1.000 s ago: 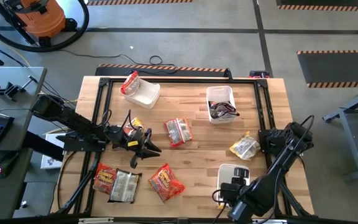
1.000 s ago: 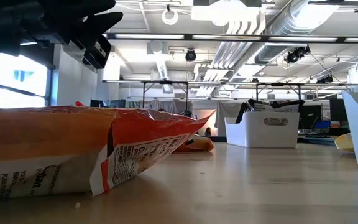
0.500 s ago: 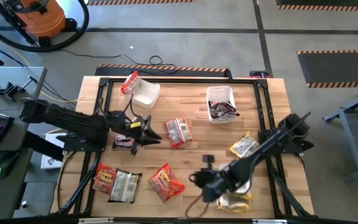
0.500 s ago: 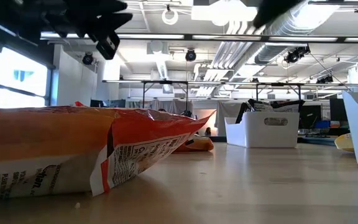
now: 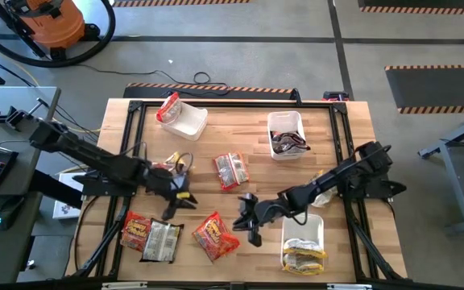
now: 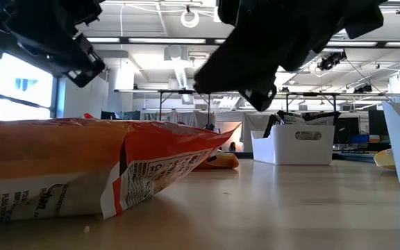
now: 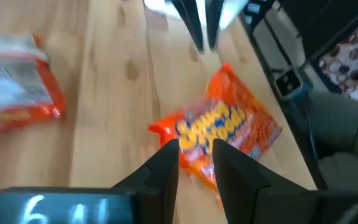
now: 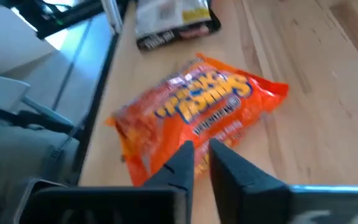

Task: Sort Maruchan noodles
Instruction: Put the orange noodle pack into the top left white bin

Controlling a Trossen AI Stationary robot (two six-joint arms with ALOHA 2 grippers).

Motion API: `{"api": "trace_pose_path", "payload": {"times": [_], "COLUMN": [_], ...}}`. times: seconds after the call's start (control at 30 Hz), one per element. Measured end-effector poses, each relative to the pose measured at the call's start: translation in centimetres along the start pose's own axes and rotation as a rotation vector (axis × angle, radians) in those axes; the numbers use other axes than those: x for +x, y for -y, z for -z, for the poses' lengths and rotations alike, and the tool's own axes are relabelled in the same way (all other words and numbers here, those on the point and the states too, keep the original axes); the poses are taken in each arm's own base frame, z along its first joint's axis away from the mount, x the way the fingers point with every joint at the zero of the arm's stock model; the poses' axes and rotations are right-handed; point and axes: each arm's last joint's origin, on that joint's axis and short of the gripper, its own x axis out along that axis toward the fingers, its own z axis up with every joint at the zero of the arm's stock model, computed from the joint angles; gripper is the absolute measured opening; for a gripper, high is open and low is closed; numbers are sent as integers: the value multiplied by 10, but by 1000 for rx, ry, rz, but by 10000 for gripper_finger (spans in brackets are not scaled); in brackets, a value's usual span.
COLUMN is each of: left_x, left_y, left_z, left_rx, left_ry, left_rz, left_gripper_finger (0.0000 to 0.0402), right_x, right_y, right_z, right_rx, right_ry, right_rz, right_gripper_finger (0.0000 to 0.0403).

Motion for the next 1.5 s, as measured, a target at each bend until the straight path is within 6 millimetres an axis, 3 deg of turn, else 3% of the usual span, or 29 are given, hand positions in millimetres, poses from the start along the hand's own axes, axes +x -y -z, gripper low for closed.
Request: {"api": "trace_pose_path", "payload": {"times": [0.43,0.63,0.9,1.13,1.37,1.5], "left_x": [75,94,123,146,149,141], "left_y": [-7,-11,-3,7,19,21], "left_z": [21,22,18,22,20,15], "left_rx": [-138,-160,-97,-8,127,170], "left_ry": [-75,-114,-174,-196,-186,-168], "left_rz": [118,97,175,207,245,225], "left_gripper_finger": [202,233,239,189,72,9], "right_x": [0,0,0,0,0,0], "right_y": [-1,-1,0,1,1,3], "right_z": [-2,-2,-3,-3,-2,-1], "right_rx": [6,17,16,0,1,113], "right_ry": [33,32,45,52,47,55], "right_rz": [25,26,50,67,75,121], "right_gripper_finger": [197,213,213,213,213,213]}}
